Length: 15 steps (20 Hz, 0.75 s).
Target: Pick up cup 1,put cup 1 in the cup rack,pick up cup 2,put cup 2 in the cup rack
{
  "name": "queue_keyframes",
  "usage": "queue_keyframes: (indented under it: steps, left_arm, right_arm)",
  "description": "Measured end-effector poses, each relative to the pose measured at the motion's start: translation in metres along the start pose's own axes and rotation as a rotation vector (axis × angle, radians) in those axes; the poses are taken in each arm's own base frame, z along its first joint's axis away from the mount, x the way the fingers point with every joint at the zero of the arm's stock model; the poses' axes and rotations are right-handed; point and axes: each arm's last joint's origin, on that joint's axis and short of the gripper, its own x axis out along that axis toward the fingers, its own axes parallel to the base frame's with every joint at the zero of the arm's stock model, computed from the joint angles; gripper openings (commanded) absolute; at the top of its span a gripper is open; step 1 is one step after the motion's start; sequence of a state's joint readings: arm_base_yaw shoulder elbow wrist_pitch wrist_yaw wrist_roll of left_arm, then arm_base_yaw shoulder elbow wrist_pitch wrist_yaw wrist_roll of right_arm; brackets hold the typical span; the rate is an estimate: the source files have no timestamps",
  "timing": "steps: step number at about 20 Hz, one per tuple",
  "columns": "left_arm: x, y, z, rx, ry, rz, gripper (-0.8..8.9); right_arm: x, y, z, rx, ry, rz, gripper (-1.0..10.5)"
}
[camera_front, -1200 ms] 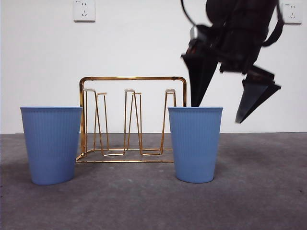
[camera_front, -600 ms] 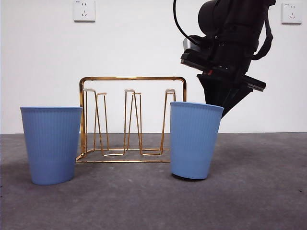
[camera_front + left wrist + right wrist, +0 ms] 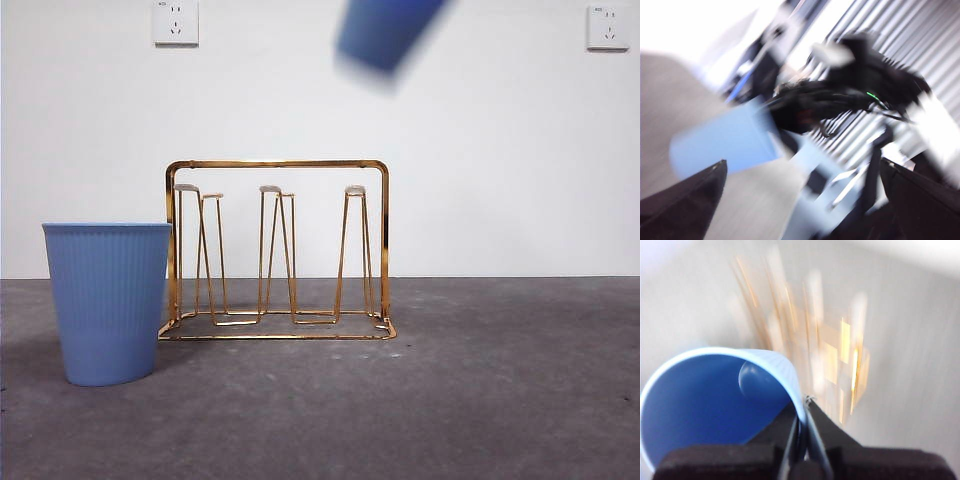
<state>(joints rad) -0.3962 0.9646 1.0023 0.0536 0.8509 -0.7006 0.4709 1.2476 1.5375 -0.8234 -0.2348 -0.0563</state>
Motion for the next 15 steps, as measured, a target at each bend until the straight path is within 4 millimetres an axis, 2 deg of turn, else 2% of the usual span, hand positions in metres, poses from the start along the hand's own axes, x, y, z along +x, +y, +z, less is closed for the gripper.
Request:
queue_keyframes:
  steps: [3,4,6,8,10,15]
  left_arm:
    - [0.027,0.000,0.010,-0.033,-0.126,-0.105,6.92]
    - [0.036,0.000,0.011,-0.049,-0.170,-0.138,6.92]
    - [0.052,-0.001,0.012,-0.079,-0.261,-0.200,6.92]
    - [0.068,-0.001,0.010,-0.110,-0.350,-0.276,6.92]
    - [0.078,-0.002,0.007,-0.134,-0.409,-0.323,6.92]
    - [0.096,0.000,-0.001,-0.186,-0.495,-0.374,6.92]
  right_arm:
    - [-0.080,0.018,0.019,-0.074,-0.388,-0.017,-0.1]
    - [-0.099,0.022,0.021,-0.093,-0.478,-0.021,-0.1]
    - [-0.123,0.028,0.022,-0.123,-0.596,-0.020,-0.1]
    - [-0.130,0.031,0.025,-0.150,-0.660,0.011,-0.1]
    - [-0.127,0.031,0.028,-0.154,-0.670,0.027,-0.1]
    - [-0.103,0.027,0.034,-0.134,-0.622,0.066,-0.1]
